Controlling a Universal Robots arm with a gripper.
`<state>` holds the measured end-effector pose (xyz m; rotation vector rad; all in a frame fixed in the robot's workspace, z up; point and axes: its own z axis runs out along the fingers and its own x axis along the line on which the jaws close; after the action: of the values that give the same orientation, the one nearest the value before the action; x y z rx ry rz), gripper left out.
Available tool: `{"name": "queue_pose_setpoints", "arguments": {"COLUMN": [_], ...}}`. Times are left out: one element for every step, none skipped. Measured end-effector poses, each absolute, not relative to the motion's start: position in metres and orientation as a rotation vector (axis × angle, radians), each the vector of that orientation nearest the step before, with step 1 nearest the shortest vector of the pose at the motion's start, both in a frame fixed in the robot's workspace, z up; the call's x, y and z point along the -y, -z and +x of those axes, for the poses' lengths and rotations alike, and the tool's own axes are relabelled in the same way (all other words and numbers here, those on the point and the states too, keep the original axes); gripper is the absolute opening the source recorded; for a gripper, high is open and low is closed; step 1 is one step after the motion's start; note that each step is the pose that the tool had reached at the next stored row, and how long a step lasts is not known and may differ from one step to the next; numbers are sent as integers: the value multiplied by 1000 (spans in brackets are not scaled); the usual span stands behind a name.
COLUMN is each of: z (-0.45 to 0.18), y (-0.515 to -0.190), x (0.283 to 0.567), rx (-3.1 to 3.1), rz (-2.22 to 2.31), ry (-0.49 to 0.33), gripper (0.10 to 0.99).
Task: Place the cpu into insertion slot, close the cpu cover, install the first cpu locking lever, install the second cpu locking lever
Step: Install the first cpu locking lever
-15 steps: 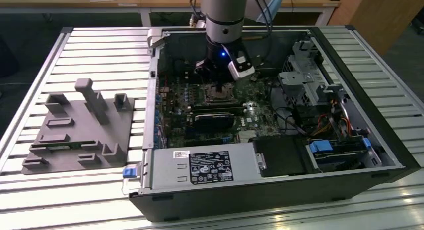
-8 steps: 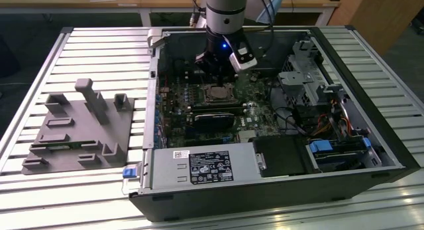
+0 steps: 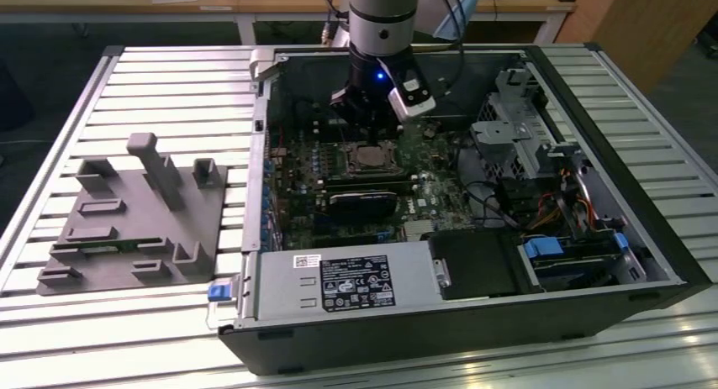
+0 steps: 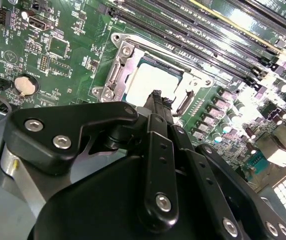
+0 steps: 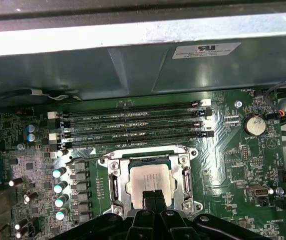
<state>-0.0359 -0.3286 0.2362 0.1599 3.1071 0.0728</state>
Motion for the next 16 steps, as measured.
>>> {"name": "queue_pose_setpoints", "arguments": {"z": [-36,-36,-36,-36,-36,-36,-36,-36,-36,-36,-36,-36,-36,-36,-36,-36], "y": [-236,-237,-237,-238,-239,-240,-241,-242,-243,-243,-244,-244,-244,-244,-244,-244], "x": [329,329,329,329,329,329,329,329,329,329,329,329,329,329,329,329], "rx": [-3106,-3106,-3106,-3106,-3106,-3106,-3106,-3106,-3106,-3106,-3106,-3106,-3106,-3106,-3106,-3106], "rz": [160,160,160,160,160,160,160,160,160,160,160,160,160,160,160,160], "ry": [-73,-72,-72,-72,-72,-72,-73,-73,-73,-72,-72,-72,-73,-73,-73,-73], "gripper": [106,106,106,106,106,106,106,106,106,106,106,106,106,106,106,106]}}
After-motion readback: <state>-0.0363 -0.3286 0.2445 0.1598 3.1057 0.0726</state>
